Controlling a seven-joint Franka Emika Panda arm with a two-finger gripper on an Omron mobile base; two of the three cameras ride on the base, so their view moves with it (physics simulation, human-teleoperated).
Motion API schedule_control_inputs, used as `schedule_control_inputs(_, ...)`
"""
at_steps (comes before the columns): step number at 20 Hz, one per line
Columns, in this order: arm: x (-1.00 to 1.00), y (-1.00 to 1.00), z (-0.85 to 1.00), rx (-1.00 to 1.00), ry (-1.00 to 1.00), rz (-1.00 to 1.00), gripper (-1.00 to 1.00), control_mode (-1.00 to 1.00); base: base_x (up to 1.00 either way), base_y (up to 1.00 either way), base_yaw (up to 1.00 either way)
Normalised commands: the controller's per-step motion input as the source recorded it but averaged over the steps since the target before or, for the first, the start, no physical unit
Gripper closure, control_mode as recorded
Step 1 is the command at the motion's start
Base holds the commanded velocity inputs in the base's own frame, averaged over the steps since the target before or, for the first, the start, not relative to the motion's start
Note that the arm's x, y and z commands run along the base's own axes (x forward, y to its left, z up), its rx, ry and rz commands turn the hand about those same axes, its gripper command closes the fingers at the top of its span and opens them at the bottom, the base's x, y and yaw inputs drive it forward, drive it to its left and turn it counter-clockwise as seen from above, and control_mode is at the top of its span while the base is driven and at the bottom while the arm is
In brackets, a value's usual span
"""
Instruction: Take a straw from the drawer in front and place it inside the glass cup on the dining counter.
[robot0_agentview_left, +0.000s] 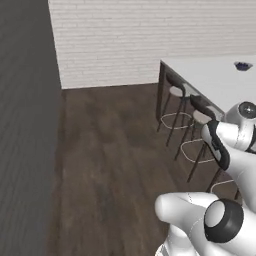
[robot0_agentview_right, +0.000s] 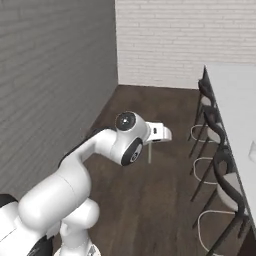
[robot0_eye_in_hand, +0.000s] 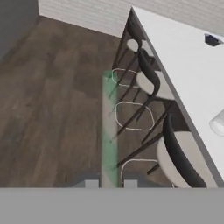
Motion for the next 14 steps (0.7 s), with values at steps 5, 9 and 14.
schedule_control_inputs(5, 0.00, 0.00, 0.00, 0.00, 0.00, 0.00, 1.00, 1.00, 0.87, 0.50, -0.62)
schedule_control_inputs(9, 0.00, 0.00, 0.00, 0.00, 0.00, 0.00, 1.00, 1.00, 0.81, 0.53, -0.63)
schedule_control_inputs(14, 0.00, 0.00, 0.00, 0.00, 0.00, 0.00, 1.00, 1.00, 0.70, 0.58, -0.64)
